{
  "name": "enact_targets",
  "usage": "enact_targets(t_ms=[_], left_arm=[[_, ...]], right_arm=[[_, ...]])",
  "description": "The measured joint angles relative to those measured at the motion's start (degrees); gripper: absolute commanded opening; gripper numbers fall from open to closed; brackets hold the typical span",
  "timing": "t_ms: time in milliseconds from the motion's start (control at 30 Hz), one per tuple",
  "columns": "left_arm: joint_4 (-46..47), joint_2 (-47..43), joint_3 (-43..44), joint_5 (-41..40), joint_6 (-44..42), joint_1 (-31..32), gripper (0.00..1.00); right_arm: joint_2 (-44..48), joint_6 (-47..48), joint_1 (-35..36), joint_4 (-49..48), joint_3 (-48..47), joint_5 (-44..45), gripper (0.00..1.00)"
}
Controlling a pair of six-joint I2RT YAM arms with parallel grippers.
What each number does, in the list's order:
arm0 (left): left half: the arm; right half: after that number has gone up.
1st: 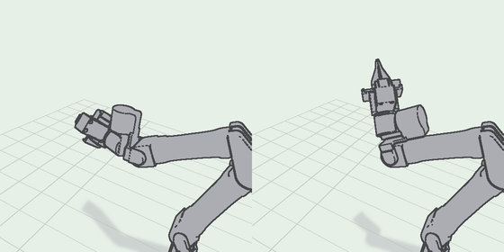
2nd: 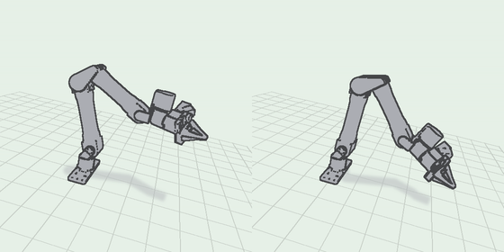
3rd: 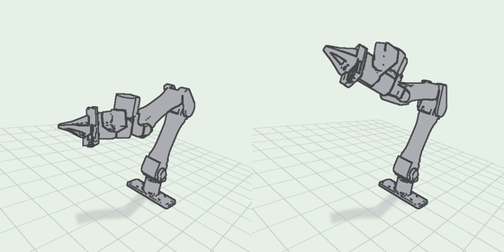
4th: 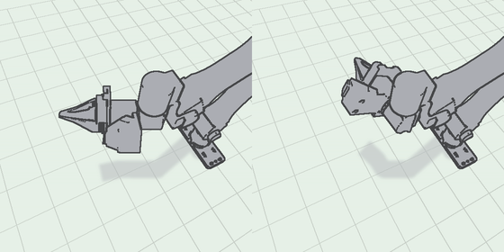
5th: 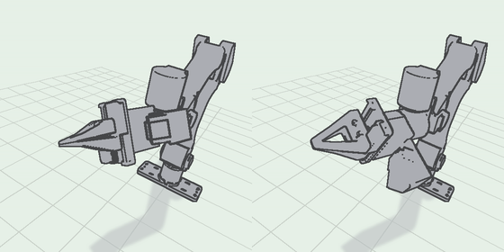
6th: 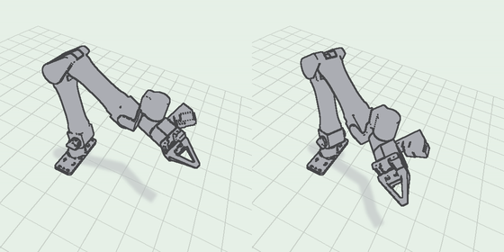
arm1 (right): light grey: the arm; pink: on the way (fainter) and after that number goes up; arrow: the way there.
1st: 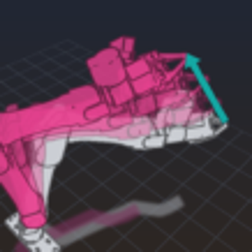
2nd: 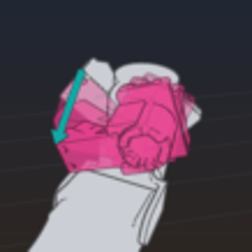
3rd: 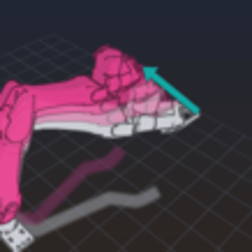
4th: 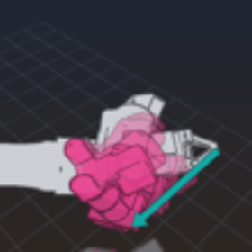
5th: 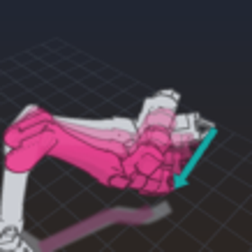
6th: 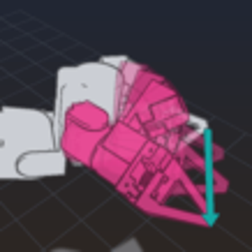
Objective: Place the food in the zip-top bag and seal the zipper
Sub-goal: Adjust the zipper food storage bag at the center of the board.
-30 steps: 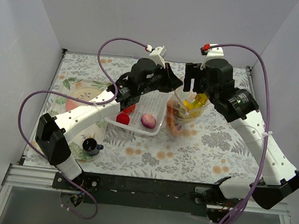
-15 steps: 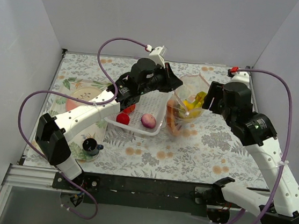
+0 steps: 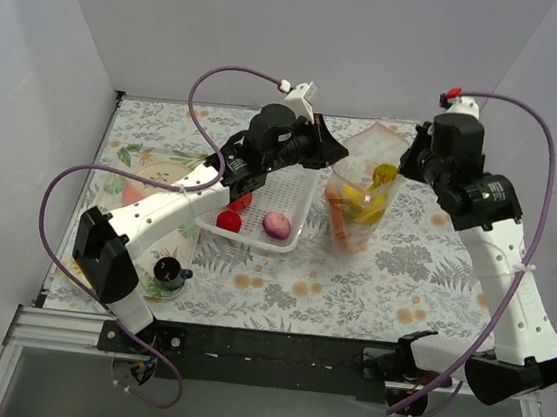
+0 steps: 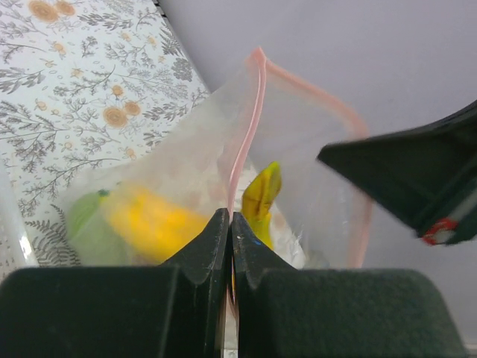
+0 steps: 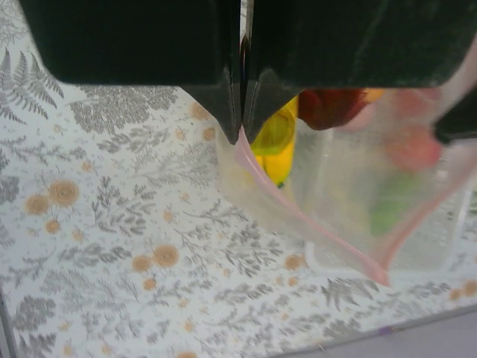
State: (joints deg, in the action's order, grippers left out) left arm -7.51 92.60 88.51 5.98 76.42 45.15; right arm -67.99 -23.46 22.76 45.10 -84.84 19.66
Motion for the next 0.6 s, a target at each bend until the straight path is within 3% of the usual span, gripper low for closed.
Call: enact_targets(t_ms=[100, 167, 400, 500, 533, 600], left_arm=[[0.7, 1.1, 0.6, 1.1, 0.5, 0.2, 0.0], [1.1, 1.7, 0.6, 1.9, 0.9, 0.3, 0.0], [1.5, 4.4, -0.2, 3.0, 1.4, 0.5, 0.02], [1.4, 5.4, -1.6, 3.0, 1.1, 0.5, 0.31], [1.4, 5.5, -2.3, 2.9, 0.9, 0.5, 0.54], [1.1, 5.4, -3.7, 1.9, 0.2, 0.5, 0.64]], right_arm=[[-4.2, 1.4, 0.2, 1.5, -11.9, -2.4, 0.01], [-4.9, 2.1, 0.9, 0.1, -14.6, -3.5, 0.01], [-2.6, 2.7, 1.3, -5.1, 2.5, -5.8, 0.01], [-3.2, 2.9, 1.3, -5.7, 5.9, -6.4, 0.01], [-3.2, 2.9, 1.3, -6.4, 6.4, -6.8, 0.01], [-2.8, 2.8, 1.3, -8.8, 7.6, -7.7, 0.01]])
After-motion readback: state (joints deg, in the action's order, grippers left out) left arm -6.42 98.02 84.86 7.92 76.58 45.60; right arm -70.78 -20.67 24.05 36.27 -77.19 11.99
